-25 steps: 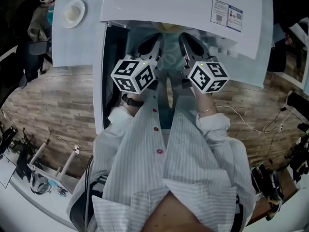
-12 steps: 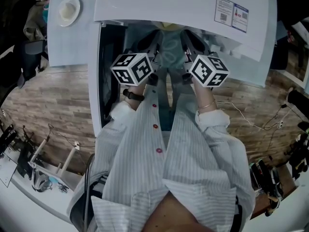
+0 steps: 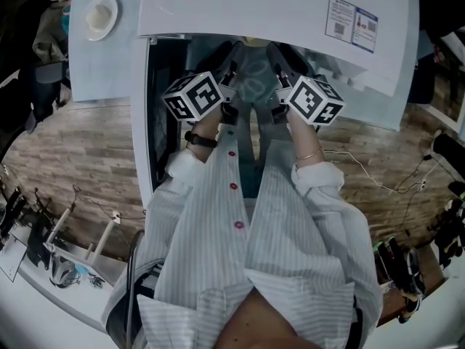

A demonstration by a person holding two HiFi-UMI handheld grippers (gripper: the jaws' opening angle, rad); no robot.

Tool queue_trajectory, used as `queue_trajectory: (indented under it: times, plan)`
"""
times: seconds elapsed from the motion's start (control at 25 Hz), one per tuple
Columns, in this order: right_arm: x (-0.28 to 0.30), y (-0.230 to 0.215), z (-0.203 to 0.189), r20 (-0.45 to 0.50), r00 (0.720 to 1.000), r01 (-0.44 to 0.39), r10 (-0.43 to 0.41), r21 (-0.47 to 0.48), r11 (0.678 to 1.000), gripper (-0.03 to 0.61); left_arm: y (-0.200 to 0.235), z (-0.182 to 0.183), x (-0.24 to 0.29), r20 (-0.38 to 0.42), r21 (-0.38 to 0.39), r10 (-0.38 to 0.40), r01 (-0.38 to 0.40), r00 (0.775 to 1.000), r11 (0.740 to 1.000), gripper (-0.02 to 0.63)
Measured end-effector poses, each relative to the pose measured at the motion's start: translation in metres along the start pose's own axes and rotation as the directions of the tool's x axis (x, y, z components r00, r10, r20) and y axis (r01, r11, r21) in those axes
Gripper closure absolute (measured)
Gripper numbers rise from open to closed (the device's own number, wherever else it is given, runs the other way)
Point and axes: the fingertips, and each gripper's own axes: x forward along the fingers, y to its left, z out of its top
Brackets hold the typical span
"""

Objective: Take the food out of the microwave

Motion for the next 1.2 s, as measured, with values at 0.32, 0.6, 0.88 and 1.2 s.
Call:
queue_trajectory:
  times: [0.32,0.6,0.88,1.2]
  plan:
    - [0.011,-0.002,0.001,-0.004,1.0,0.014,-0.013,0.021,1.0,0.417,0.013,0.008,0.011,0.0,-0.026,0.035,-0.035,0.999,0.999,0.471]
    - [0.018,0.001,0.003,-0.021,0.999,0.034,-0.035,-0.006,0.999,0.419,0.013,0.01,0.011,-0.017,-0.008,0.054,-0.054,0.998,0.998,0.471]
    - [0.018,-0.001,0.001,-0.018,1.0,0.027,-0.026,0.063,0.998,0.464,0.014,0.01,0.011,-0.019,-0.024,0.06,-0.061,0.998,0.998,0.471]
    - [0.013,0.0,-0.004,0.0,1.0,0.01,-0.01,0.182,0.983,0.495,0.016,0.012,0.009,-0.018,-0.058,0.045,-0.046,0.999,0.997,0.472]
